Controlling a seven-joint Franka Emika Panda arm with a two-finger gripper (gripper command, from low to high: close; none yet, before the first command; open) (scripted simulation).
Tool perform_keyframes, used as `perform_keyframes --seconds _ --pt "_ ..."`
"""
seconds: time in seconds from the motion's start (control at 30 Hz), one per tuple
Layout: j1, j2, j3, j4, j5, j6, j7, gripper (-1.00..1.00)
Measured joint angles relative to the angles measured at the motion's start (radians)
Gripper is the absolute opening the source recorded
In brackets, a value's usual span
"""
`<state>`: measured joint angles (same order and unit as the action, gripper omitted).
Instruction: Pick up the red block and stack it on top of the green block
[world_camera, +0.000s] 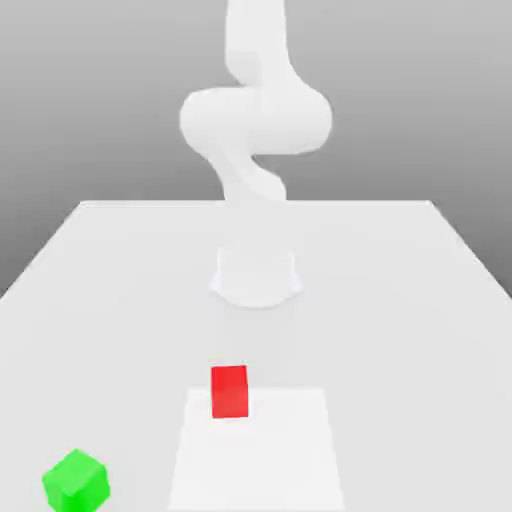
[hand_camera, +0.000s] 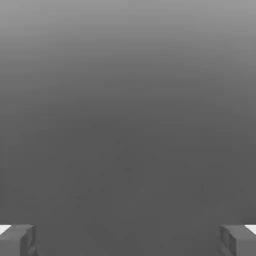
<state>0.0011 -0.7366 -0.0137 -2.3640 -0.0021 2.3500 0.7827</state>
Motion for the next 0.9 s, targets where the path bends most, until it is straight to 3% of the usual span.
perform_keyframes --seconds 0.57,0.8,0.83,0.9 --pt "-0.009 0.595 -0.088 -0.521 -0.023 0.450 -0.146 0.00" --pt "-0.049 0.904 -0.028 -0.520 0.074 0.701 -0.228 0.00" --pt "-0.056 0.923 -0.020 -0.518 0.077 0.718 -0.230 -1.00" --pt "-0.056 0.923 -0.020 -0.518 0.077 0.718 -0.230 -1.00"
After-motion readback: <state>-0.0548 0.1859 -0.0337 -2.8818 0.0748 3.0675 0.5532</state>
